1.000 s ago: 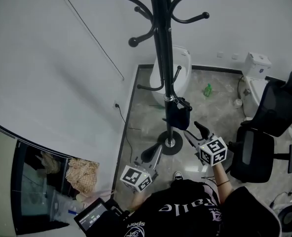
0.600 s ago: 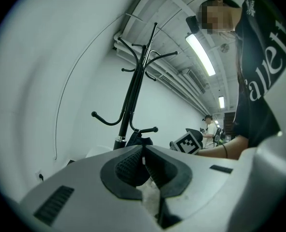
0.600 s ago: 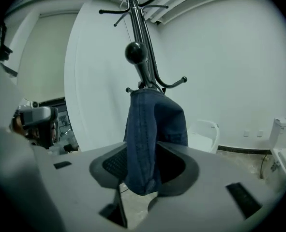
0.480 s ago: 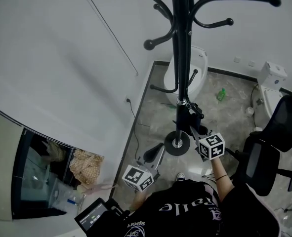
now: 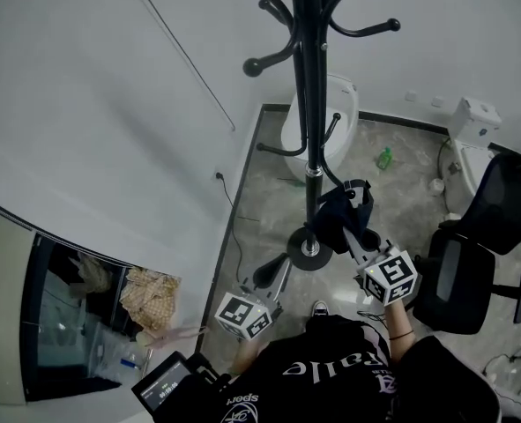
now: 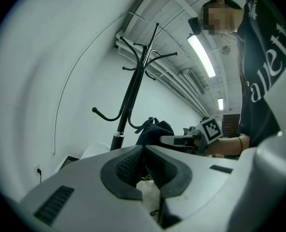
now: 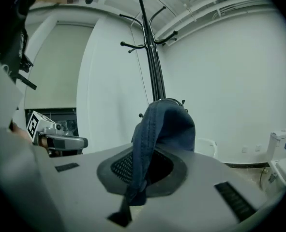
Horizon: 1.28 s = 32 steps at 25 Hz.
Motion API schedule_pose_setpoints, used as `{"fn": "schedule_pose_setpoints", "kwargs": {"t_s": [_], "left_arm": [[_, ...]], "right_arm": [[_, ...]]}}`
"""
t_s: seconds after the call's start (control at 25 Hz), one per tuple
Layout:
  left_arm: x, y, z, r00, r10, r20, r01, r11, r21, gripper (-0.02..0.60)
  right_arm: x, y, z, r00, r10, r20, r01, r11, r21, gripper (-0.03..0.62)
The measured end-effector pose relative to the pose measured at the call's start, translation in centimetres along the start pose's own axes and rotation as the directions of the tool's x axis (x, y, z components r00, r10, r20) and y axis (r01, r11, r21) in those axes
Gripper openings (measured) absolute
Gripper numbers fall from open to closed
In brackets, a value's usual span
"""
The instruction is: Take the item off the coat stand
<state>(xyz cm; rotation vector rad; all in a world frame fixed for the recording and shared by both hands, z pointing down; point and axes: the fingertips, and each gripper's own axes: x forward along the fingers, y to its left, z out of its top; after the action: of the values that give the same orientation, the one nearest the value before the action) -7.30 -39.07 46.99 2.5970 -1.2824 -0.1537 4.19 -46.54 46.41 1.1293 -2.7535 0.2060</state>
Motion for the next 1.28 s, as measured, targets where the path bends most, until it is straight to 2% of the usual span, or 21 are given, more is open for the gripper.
{"fn": "schedule_pose_setpoints", "kwargs": {"t_s": [0.16,0.4,1.0,1.28], "left_arm": [[-1.1,-1.0,-0.1,1.000,-0.029,-0.004,0.029,1.000,-0.003,0.005],[-4.4,-2.7,-0.1,0.999,-0.048,-0.024,0.048,0.999,0.004,0.005],[-16.8,-9.0,-3.8,0.985,-0.155,-0.078,0.152,0.988,-0.036,0.005],[-20.1,-11.6,-4.7,0.977,-0.190,-0.098,0.186,0.981,-0.052,0.005]], "right_arm": [[-2.2,1.4,1.0,0.999,-0.029,0.029,0.029,1.000,-0.007,0.029],[-5.1,4.1,-0.9,0.998,-0.068,0.012,0.068,0.997,0.028,0.029],[-13.0,18.0,-5.9,0.993,-0.115,-0.015,0.116,0.987,0.112,0.029],[-16.8,22.8,-8.0,0.992,-0.119,-0.042,0.124,0.980,0.158,0.029]]}}
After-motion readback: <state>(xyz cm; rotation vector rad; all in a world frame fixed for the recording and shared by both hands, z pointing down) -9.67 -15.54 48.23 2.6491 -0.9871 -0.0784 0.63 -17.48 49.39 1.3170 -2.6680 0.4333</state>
